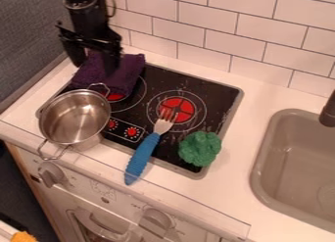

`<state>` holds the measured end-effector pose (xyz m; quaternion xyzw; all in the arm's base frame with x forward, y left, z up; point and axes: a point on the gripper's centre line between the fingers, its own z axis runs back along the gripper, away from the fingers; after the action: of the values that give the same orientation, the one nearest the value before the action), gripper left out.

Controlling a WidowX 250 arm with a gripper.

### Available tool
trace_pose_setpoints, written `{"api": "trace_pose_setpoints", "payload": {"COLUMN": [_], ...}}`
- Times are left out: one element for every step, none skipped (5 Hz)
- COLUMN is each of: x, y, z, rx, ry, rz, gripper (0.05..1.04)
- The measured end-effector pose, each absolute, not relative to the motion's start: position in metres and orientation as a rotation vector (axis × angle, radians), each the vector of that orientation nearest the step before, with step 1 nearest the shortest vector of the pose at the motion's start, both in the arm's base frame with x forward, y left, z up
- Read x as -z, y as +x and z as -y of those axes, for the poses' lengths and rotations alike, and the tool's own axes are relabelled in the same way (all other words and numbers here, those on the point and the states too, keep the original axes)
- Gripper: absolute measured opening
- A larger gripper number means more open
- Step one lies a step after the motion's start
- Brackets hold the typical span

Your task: Move the purple cloth at the top-right of the right stove

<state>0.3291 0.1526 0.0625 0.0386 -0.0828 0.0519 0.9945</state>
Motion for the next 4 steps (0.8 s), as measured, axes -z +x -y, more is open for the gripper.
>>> {"api": "trace_pose_setpoints", "payload": {"x": [-0.040, -0.027, -0.021, -0.018], "y": [0.351, 0.365, 0.375, 0.381], "z": [-0.168, -0.174, -0.173, -0.159], "rx": [-0.138, -0.155, -0.163, -0.136], "ry": [0.078, 0.071, 0.057, 0.056], "rz": [0.151, 0.160, 0.180, 0.180], "gripper": [1.001, 1.001, 1.001, 1.001]}}
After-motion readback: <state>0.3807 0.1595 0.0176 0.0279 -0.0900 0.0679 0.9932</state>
